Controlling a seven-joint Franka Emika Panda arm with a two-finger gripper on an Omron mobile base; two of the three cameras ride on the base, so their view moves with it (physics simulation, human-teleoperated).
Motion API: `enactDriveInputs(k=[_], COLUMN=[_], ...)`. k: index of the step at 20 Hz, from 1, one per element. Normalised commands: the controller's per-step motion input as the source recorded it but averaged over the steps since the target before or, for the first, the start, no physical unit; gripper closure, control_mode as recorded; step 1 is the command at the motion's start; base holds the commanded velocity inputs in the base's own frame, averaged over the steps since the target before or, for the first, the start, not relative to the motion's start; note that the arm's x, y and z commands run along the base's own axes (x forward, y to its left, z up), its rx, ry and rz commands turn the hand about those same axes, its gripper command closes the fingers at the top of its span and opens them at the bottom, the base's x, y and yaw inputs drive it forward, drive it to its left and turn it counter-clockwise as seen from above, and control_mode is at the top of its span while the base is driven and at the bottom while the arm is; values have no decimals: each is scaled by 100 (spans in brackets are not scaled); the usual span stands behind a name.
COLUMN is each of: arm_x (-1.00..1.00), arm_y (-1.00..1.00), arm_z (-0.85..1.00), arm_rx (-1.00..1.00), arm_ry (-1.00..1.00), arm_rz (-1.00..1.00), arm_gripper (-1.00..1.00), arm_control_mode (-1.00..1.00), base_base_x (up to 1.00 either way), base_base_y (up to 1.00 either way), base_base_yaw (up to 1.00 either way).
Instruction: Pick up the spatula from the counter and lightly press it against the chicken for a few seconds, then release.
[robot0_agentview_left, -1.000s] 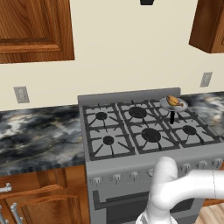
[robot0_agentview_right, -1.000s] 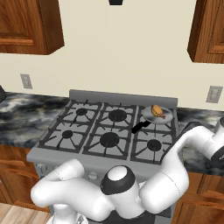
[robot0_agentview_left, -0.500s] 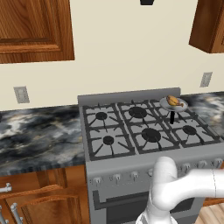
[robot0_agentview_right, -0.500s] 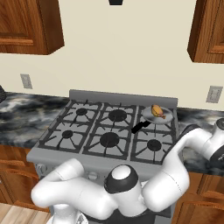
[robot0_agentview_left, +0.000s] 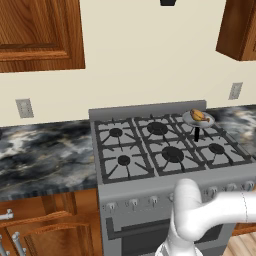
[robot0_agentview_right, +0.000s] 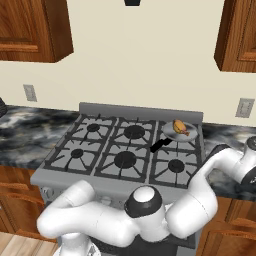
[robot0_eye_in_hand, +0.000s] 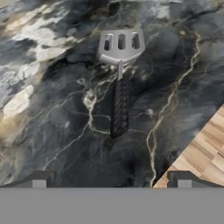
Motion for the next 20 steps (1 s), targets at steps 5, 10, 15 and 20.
enactDriveInputs(k=[5, 10, 15, 20], arm_x=[26, 25, 13, 10], arm_y=[-18, -21, -34, -31], arm_z=[-5, -6, -8, -11], arm_rx=[0, 0, 0, 0], arm_ry=[0, 0, 0, 0], arm_rz=[-1, 0, 0, 0], arm_gripper=[-100, -100, -100, -100], arm_control_mode=[-100, -100, -100, -100], base_base_x=[0, 0, 0, 0], base_base_y=[0, 0, 0, 0], base_base_yaw=[0, 0, 0, 0])
